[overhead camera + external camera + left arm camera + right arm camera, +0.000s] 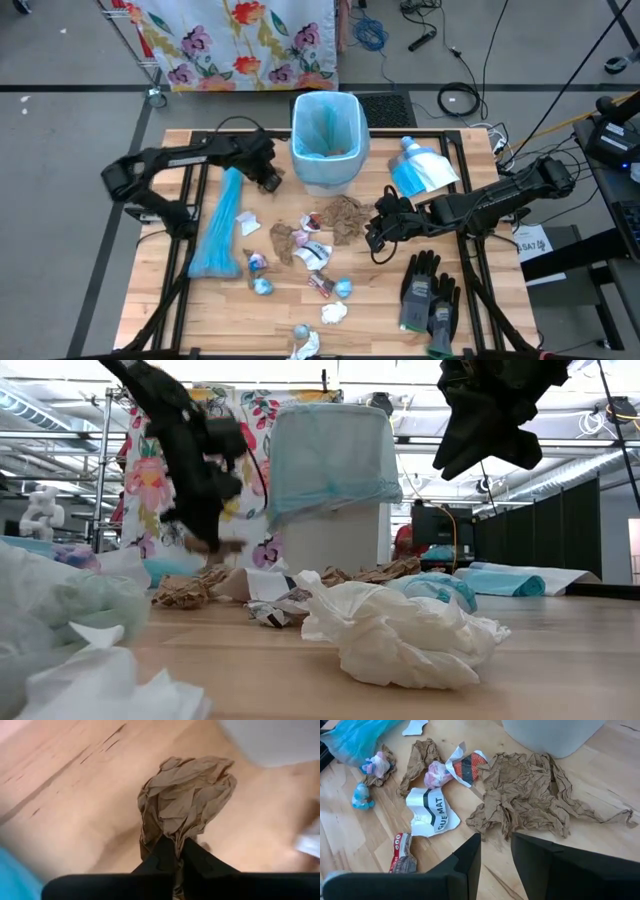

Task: Place trash/remove bag and relplace
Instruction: Put the brown paper into the blue trash bag inside the white trash bin

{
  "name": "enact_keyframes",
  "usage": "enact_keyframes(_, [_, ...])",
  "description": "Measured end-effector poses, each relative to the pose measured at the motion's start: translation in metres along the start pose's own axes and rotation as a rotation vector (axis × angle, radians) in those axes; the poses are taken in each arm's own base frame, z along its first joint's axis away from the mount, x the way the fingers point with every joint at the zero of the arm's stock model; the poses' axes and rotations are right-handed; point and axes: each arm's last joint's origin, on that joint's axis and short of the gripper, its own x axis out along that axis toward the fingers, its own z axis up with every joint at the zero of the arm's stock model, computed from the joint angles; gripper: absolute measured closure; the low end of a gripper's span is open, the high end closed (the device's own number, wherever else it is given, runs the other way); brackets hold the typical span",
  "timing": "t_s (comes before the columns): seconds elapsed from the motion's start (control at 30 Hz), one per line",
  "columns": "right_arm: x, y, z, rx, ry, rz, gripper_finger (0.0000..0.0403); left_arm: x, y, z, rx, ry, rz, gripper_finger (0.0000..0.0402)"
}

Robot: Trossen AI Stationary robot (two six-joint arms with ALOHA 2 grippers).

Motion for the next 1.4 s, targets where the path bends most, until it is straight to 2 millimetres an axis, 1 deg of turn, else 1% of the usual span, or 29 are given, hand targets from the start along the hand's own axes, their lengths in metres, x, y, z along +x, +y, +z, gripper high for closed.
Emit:
enact_keyframes(0.2, [0.0, 0.0, 0.0, -0.039, 0.003, 0.0, 0.0303, -0.061, -0.019, -0.014, -0.047, -0.181, -0.078, 0.0398])
enact_keyframes(0.3, [0.0, 0.0, 0.0, -0.064, 0.003, 0.0, 0.0303, -0.084, -0.025, -0.021, -0.08, -0.268, -0.129, 0.0394])
enact_keyframes(0.4, [0.0, 0.0, 0.0, -0.086, 0.004, 0.001, 0.0303, -0.099, -0.029, -0.028, -0.11, -0.314, -0.173, 0.0393])
enact_keyframes(0.6, [0.0, 0.0, -0.001, -0.11, 0.006, 0.004, 0.0303, -0.118, -0.041, -0.039, -0.147, -0.381, -0.287, 0.0392])
enact_keyframes(0.73, [-0.001, 0.002, -0.003, -0.12, 0.012, 0.012, 0.0303, -0.133, -0.052, -0.04, -0.146, -0.485, -0.389, 0.0395])
enact_keyframes(0.83, [-0.003, 0.004, -0.006, -0.138, 0.016, 0.02, 0.0303, -0.15, -0.062, -0.038, -0.125, -0.549, -0.43, 0.0397])
enact_keyframes(0.93, [-0.004, 0.005, -0.009, -0.149, 0.021, 0.029, 0.0303, -0.171, -0.071, -0.032, -0.112, -0.616, -0.449, 0.0397])
enact_keyframes(1.1, [-0.006, 0.008, -0.013, -0.16, 0.028, 0.042, 0.0303, -0.201, -0.088, -0.009, -0.052, -0.697, -0.469, 0.0398])
enact_keyframes(1.3, [-0.007, 0.009, -0.014, -0.146, 0.026, 0.05, 0.0303, -0.226, -0.11, 0.038, 0.112, -0.81, -0.411, 0.0399])
enact_keyframes(1.4, [-0.007, 0.009, -0.013, -0.128, 0.026, 0.05, 0.0303, -0.232, -0.113, 0.064, 0.15, -0.837, -0.351, 0.0399])
